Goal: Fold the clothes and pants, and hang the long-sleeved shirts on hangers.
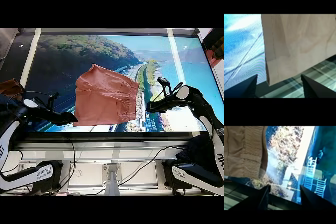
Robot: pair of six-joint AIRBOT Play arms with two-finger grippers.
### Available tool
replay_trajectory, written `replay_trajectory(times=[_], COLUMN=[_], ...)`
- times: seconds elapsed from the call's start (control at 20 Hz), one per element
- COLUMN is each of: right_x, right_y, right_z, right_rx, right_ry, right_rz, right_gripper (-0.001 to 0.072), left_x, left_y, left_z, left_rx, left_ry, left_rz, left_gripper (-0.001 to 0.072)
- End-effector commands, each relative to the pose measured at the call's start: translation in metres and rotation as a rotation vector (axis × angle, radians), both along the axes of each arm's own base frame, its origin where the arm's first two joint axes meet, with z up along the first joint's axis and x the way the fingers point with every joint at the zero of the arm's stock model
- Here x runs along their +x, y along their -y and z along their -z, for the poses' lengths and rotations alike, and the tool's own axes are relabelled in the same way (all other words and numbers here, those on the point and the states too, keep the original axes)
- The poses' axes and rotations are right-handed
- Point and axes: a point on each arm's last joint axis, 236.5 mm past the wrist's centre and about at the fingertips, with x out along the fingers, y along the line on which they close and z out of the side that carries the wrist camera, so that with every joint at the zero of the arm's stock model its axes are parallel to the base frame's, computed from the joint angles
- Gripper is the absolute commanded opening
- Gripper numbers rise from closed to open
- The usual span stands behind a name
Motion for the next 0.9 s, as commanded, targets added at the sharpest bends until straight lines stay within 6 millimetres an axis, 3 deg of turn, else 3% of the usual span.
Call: replay_trajectory(times=[0.0, 0.1, 0.25, 0.35, 0.45, 0.55, 0.7, 0.85], right_x=[0.006, -0.001, -0.015, -0.024, -0.027, -0.026, -0.018, -0.015], right_y=[-0.016, -0.018, -0.028, -0.036, -0.042, -0.047, -0.050, -0.049], right_z=[-0.008, -0.006, 0.003, 0.015, 0.029, 0.035, 0.039, 0.042], right_rx=[0.081, 0.084, 0.136, 0.182, 0.216, 0.245, 0.267, 0.266], right_ry=[0.017, -0.010, -0.058, -0.092, -0.121, -0.140, -0.135, -0.132], right_rz=[0.031, 0.022, 0.027, 0.064, 0.111, 0.145, 0.181, 0.192], right_gripper=[0.0422, 0.0467, 0.0467, 0.0468, 0.0473, 0.0537, 0.0537, 0.0536], left_x=[-0.003, -0.007, -0.008, -0.005, 0.001, 0.010, 0.022, 0.016], left_y=[0.001, 0.002, 0.001, 0.003, 0.005, 0.009, 0.009, 0.020], left_z=[0.001, 0.003, 0.007, 0.006, 0.004, 0.000, 0.000, 0.006], left_rx=[-0.003, -0.005, 0.000, -0.007, -0.023, -0.044, -0.041, -0.042], left_ry=[-0.008, -0.019, -0.020, -0.012, 0.001, 0.019, 0.055, 0.032], left_rz=[0.002, 0.003, -0.005, -0.018, -0.043, -0.077, -0.116, -0.075], left_gripper=[0.0577, 0.0580, 0.0581, 0.0651, 0.0656, 0.0656, 0.0655, 0.0637])
